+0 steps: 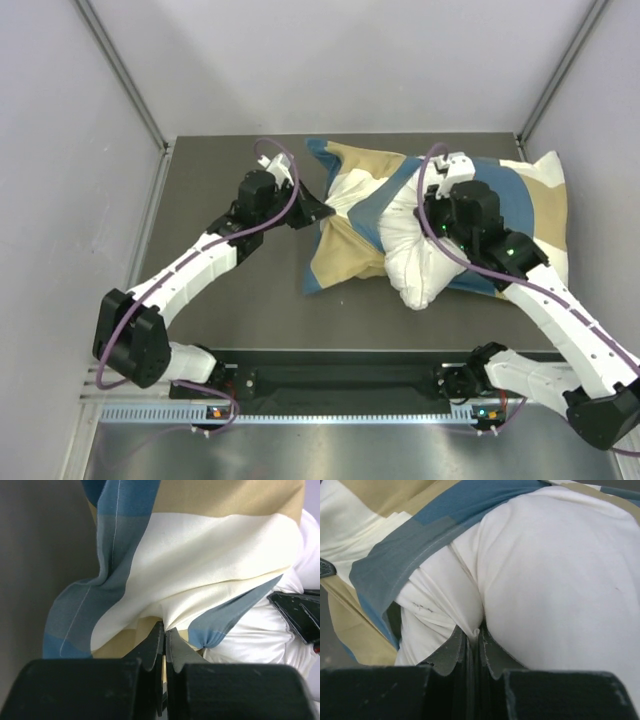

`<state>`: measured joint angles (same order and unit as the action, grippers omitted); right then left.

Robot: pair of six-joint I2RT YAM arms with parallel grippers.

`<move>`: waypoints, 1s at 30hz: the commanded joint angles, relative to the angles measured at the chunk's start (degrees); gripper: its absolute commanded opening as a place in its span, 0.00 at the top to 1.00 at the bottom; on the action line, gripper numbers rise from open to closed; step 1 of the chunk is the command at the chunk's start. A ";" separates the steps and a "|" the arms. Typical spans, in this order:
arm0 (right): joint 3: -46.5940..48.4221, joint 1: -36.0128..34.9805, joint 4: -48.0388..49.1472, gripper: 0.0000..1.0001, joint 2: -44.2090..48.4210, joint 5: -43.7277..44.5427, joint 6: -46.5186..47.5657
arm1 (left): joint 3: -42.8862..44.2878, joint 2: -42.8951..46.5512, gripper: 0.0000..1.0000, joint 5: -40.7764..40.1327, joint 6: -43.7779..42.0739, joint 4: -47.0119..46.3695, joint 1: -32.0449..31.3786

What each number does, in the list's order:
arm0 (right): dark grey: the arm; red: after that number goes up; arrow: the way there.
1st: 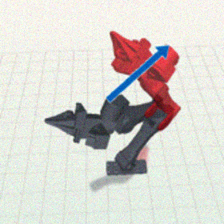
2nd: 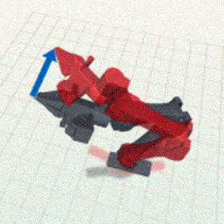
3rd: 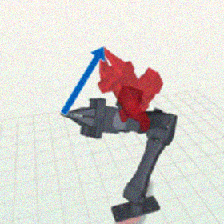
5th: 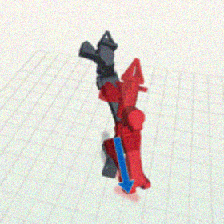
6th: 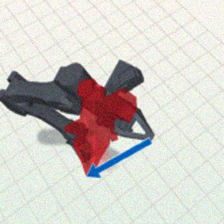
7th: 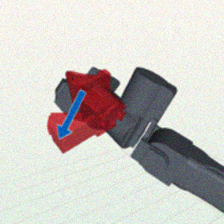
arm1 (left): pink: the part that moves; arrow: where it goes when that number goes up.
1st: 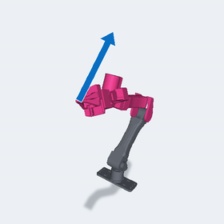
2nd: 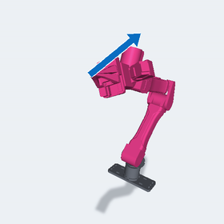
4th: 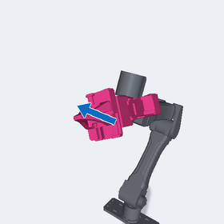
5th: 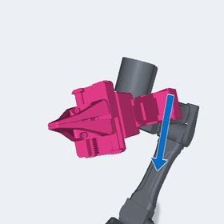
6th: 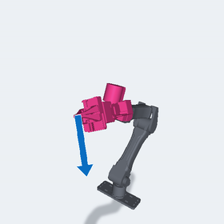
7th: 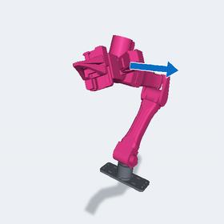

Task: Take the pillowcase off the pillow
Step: Pull out the pillow

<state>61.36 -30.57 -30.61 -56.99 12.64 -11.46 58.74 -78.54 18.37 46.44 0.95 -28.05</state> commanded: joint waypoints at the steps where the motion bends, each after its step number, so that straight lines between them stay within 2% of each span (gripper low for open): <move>1: -0.28 11.30 -15.71 1.00 6.98 17.42 4.95 | -0.56 0.06 1.00 -21.63 -3.02 -0.25 15.74; 2: -0.71 15.23 -15.36 1.00 7.24 16.37 5.40 | -0.56 -0.12 1.00 -20.32 -2.76 -0.33 17.58; 5: -1.51 21.14 -13.52 1.00 8.56 12.41 6.19 | -0.73 -0.29 1.00 -18.90 -3.01 -0.42 20.39; 11: -2.03 29.40 -12.37 1.00 7.68 8.19 4.43 | -1.26 -0.29 1.00 -16.61 -2.67 -0.42 25.06; 15: -2.39 30.13 -11.58 1.00 8.47 3.62 3.82 | -0.65 1.63 1.00 -14.59 -4.24 -0.42 23.41; 16: -2.65 30.13 -11.05 1.00 8.74 1.79 3.99 | 0.31 2.51 1.00 -17.81 -5.38 -0.42 21.57; 17: -3.26 30.04 -10.70 1.00 8.83 1.16 3.99 | 1.19 4.00 1.00 -21.15 -8.52 0.10 16.33; 19: -4.40 30.13 -10.00 1.00 9.09 -1.46 3.82 | 5.47 4.45 1.00 -26.77 -13.10 1.15 10.07; 20: -4.76 30.13 -9.82 1.00 9.53 -2.44 3.64 | 7.33 3.84 1.00 -27.94 -14.08 2.99 4.12; 22: -5.72 30.13 -9.47 1.00 10.14 -4.73 3.03 | 12.59 2.70 1.00 -30.75 -15.49 4.41 -1.36; 23: -6.08 30.13 -9.21 1.00 10.76 -5.26 2.85 | 13.84 1.56 0.98 -32.16 -15.93 4.58 -6.70; 25: -6.78 30.13 -9.12 1.00 11.20 -6.31 3.02 | 17.26 0.24 0.81 -35.67 -18.20 4.15 -12.70; 26: -6.87 30.13 -9.29 1.00 11.20 -6.58 3.11 | 18.33 -1.68 0.63 -39.17 -19.18 3.89 -18.30; 28: -6.87 30.13 -9.38 1.00 11.03 -7.10 3.03 | 22.09 -4.06 0.48 -41.13 -21.29 3.53 -23.34; 30: -6.61 30.04 -9.38 1.00 10.85 -7.72 2.85 | 24.48 -7.84 0.38 -43.06 -21.82 3.71 -28.97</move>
<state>55.81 -3.18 -34.26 -45.80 -3.07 -10.26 79.85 -81.78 -17.74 28.84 4.99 -51.75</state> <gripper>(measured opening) 0.067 0.589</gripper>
